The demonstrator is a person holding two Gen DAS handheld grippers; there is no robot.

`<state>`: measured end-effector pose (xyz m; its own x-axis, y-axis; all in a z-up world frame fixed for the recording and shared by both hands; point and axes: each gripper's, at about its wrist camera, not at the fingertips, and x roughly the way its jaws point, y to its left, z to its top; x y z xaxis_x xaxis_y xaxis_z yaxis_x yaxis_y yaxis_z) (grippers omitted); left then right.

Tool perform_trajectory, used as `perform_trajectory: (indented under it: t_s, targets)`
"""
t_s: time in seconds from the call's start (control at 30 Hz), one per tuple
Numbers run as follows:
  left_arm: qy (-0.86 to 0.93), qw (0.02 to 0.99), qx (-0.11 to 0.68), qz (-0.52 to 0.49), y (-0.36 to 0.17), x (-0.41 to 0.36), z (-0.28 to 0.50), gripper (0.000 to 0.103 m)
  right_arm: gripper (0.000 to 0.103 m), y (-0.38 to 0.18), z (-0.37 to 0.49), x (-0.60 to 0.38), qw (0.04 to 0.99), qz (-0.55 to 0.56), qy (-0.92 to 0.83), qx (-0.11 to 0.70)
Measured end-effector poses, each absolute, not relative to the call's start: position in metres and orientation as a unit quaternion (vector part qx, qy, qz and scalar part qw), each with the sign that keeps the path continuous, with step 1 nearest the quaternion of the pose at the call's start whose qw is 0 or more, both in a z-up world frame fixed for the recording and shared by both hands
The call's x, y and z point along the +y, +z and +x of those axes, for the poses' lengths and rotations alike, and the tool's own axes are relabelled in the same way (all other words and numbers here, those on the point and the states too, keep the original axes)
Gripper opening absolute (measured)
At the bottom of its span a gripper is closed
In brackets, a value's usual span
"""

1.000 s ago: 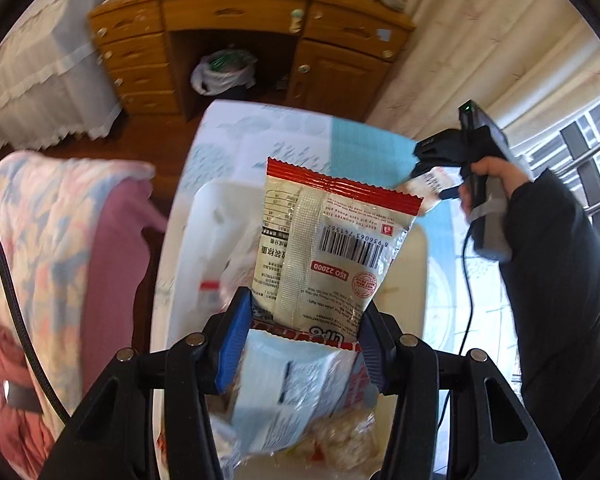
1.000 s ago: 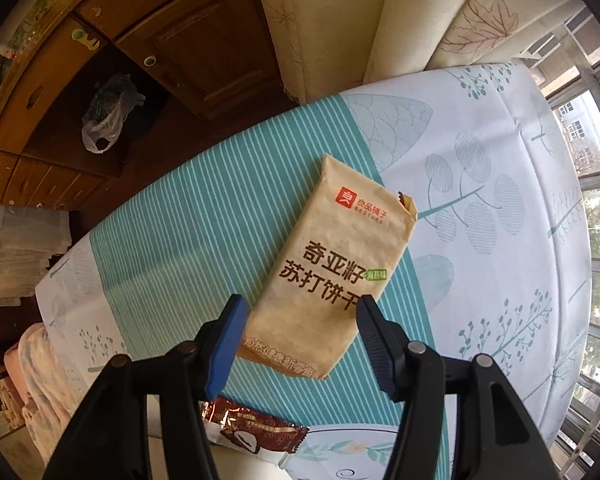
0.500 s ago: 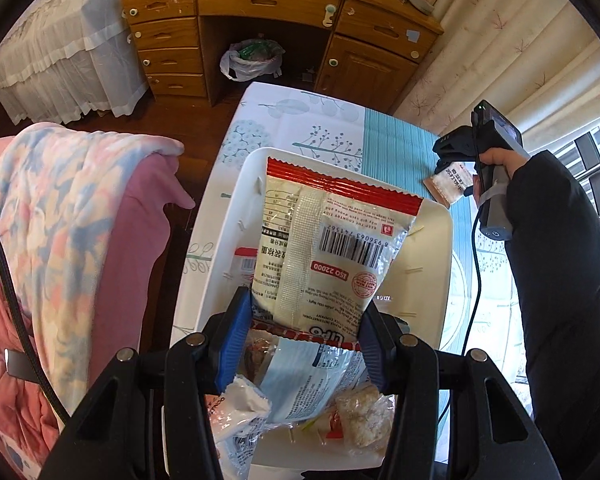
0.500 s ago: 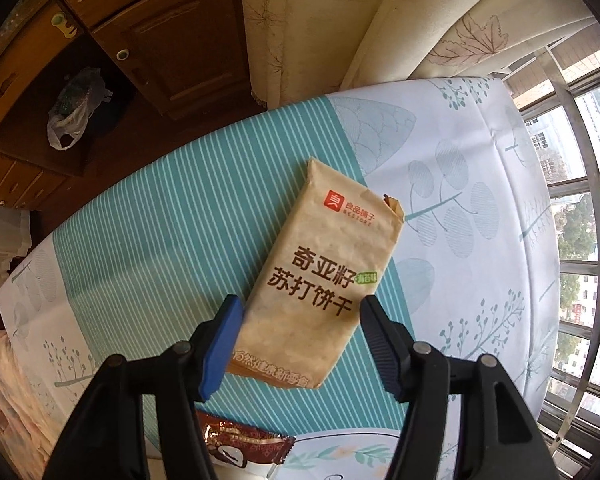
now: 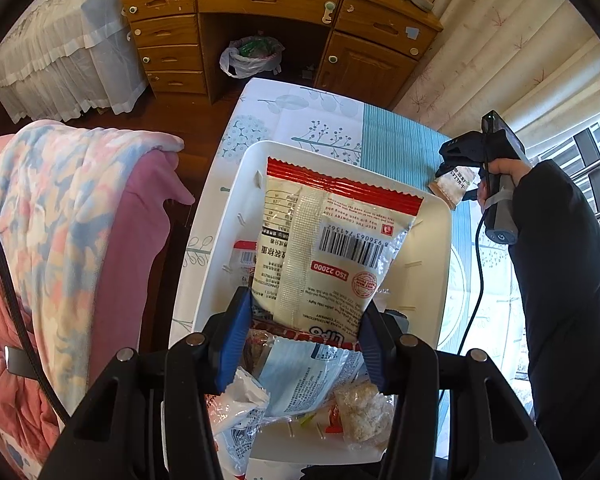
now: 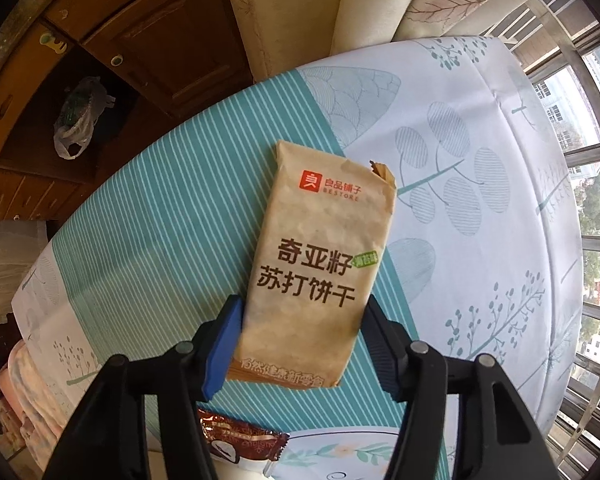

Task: Organize snacks
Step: 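Grasp the tan soda-cracker pack with the right tool and carry it over the tray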

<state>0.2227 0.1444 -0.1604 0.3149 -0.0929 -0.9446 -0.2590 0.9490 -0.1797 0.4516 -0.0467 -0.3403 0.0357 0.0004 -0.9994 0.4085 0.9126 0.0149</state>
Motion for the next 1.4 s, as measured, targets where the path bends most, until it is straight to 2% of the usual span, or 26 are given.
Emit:
perform_trajectory:
  t_s: [0.63, 1.03, 1.4]
  targets:
    - [0.041, 0.795, 0.589, -0.136, -0.161, 0.122, 0.204, 0.049, 0.058, -0.312, 0.378, -0.104, 0.696, 0.268, -0.121, 0.655]
    - [-0.003, 0.793, 0.598, -0.112, -0.165, 0.108, 0.189, 0.049, 0.058, -0.241, 0.322, -0.115, 0.73, 0.299, -0.089, 0.608]
    - [-0.072, 0.796, 0.596, -0.076, -0.17, 0.12, 0.168, 0.049, 0.058, -0.182, 0.252, -0.063, 0.766, 0.286, -0.055, 0.573]
